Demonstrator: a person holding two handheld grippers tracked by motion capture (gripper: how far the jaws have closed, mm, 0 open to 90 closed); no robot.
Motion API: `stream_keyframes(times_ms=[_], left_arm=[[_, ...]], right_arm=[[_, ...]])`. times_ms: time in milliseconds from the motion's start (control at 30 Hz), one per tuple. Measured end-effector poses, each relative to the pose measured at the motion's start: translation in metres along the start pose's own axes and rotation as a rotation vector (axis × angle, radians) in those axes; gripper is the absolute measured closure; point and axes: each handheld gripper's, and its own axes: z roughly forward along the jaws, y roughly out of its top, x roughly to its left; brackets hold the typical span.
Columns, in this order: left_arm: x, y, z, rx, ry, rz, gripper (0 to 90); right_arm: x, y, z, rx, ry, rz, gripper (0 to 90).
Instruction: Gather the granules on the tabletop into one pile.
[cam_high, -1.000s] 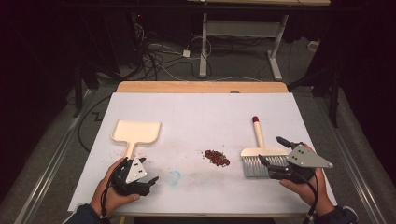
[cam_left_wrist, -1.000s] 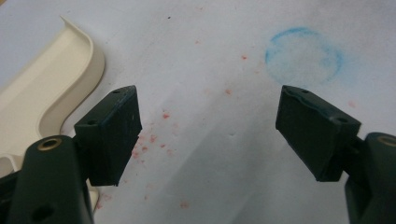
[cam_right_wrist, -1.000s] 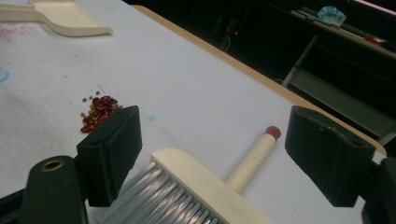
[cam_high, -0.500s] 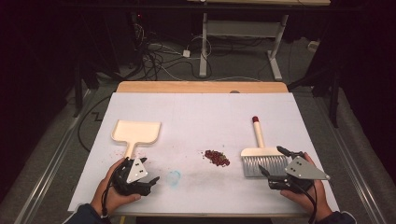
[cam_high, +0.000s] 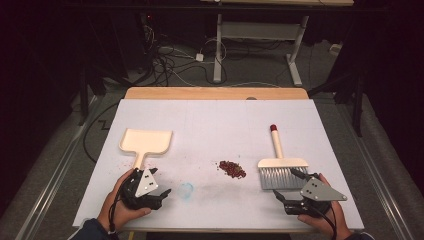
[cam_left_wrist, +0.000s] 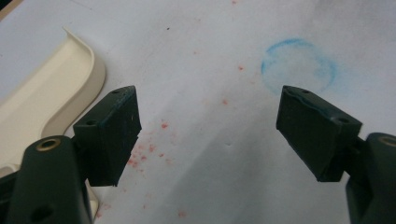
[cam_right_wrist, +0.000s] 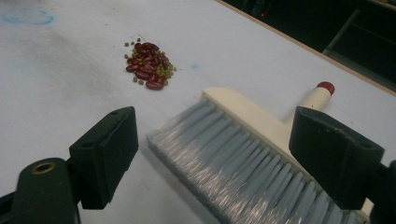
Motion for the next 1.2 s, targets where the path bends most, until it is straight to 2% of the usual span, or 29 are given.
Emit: stream_keyframes(times_ms=[100, 267, 533, 633, 1033, 1200], left_arm=[[0.0015, -0.0001, 0.0003, -0.007, -0.002, -0.007, 21.2], [0.0004, 0.0006, 0.0019, 0.005, -0.004, 0.008, 21.2], [-0.0004, 0.0002, -0.0013, 0.003, 0.024, 0.005, 21.1], [-0.0014, 0.0004, 0.0000, 0.009, 0.019, 0.007, 21.1], [-0.0009, -0.0015, -0.0005, 0.009, 0.022, 0.002, 21.1], [-0.0009, -0.0023, 0.0003, 0.015, 0.022, -0.001, 21.2]], right_arm=[[0.0019, 0.0025, -0.0016, -0.007, -0.008, -0.005, 16.8], [-0.0006, 0.0049, -0.0051, -0.019, -0.027, -0.003, 16.8], [-0.0045, 0.0063, -0.0057, -0.033, -0.041, 0.004, 16.8], [-0.0049, 0.0075, -0.0068, -0.046, -0.053, 0.002, 16.9], [-0.0049, 0.0095, -0.0043, -0.040, -0.049, -0.003, 16.9], [-0.0024, 0.0099, -0.0009, -0.031, -0.043, -0.022, 16.9]])
